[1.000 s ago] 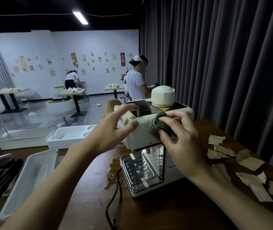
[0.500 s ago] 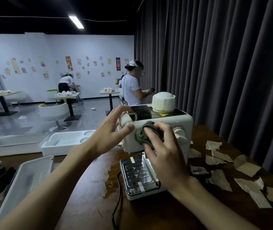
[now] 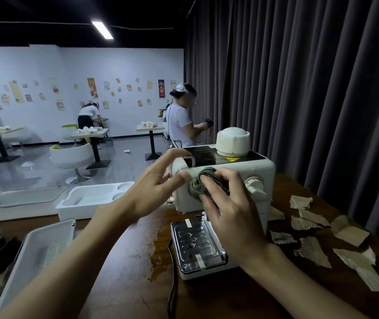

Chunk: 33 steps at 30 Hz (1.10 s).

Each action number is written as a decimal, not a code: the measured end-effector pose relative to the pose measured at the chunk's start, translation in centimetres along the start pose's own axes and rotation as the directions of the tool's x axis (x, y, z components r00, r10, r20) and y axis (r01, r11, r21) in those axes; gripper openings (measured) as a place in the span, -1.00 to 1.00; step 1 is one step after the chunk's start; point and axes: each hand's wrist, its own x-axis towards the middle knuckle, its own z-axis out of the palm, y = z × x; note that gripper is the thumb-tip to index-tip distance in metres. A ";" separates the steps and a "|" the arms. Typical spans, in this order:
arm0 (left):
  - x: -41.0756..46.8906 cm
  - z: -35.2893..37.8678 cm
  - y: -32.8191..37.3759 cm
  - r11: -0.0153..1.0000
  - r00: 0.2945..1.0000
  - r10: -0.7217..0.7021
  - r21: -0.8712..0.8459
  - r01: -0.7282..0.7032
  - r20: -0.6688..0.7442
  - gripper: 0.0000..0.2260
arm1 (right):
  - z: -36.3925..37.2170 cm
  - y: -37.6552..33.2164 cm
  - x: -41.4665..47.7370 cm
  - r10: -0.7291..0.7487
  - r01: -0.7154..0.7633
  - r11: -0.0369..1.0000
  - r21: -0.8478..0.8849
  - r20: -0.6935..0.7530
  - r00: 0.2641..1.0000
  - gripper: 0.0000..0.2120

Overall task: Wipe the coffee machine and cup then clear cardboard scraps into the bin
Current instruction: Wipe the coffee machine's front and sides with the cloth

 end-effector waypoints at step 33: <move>-0.3 0.7 0.2 0.998 0.999 0.018 0.067 -0.015 -0.050 -0.80 | -2.4 1.3 1.5 -0.026 0.044 0.989 -0.140 0.128 0.991 -0.69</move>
